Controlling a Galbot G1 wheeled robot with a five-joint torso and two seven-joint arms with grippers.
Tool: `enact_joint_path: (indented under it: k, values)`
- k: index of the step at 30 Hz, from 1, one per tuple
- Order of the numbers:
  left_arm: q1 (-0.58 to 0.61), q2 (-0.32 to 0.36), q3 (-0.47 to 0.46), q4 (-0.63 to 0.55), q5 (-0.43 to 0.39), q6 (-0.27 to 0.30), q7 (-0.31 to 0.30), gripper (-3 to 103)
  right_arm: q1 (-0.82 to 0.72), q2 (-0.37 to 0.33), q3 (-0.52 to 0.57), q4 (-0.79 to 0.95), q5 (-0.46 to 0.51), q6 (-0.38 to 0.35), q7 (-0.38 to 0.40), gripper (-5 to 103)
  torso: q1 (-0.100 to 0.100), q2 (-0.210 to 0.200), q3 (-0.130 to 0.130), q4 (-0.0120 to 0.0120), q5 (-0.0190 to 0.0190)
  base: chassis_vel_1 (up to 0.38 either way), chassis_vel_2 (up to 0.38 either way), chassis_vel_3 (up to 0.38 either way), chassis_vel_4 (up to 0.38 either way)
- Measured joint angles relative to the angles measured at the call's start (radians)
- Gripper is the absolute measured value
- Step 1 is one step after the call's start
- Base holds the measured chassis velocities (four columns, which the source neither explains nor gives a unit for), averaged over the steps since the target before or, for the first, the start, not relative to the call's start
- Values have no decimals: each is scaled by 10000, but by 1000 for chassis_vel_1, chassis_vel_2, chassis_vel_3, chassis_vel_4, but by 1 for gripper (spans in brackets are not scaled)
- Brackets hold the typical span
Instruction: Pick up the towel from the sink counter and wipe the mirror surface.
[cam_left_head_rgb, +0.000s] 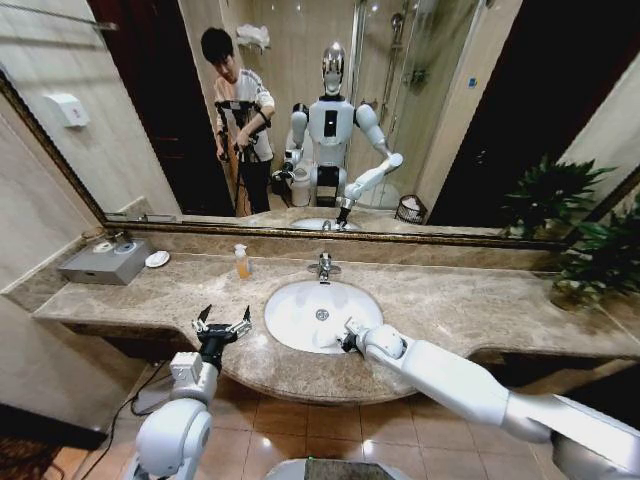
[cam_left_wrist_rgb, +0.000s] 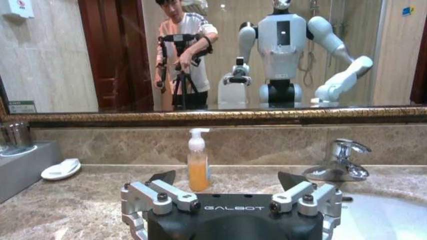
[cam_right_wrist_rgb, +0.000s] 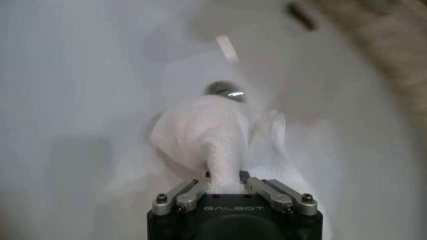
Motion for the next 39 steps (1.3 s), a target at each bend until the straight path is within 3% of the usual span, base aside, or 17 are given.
enact_joint_path:
  k: [14, 21, 25, 27, 31, 39]
  values:
    - [0, 0, 0, 0, 0, 0, 0, 100, 702, 803, 604, -1657, -470, 88, -419, 10, 3, -1, 1, 4, -1, 0, 0, 0, 0]
    - [0, 0, 0, 0, 0, 0, 0, 100, -50, 53, 150, -348, -319, 31, -249, 10, 1, 0, 0, -3, 0, 0, 0, 0, 0]
    - [0, 0, 0, 0, 0, 0, 0, 100, -118, -247, 29, 328, 473, 9, -61, 10, 0, 0, 0, -6, -2, 0, 0, 0, 0]
    - [0, 0, 0, 0, 0, 0, 0, 100, 194, -21, 75, 36, 1148, -11, -7, 10, 0, 0, 0, -2, 1, 0, 0, 0, 0]
    - [0, 1, 0, 0, 0, 0, 0, 100, 923, 570, 155, -1184, 1592, -12, -59, 10, 1, 0, 1, 7, -1, 0, 0, 0, 0]
    - [0, 0, 0, 0, 0, 0, 0, 100, 1474, 976, 368, -2633, 802, -3, -903, 10, 3, -1, 1, 0, -2, 0, 0, 0, 0]
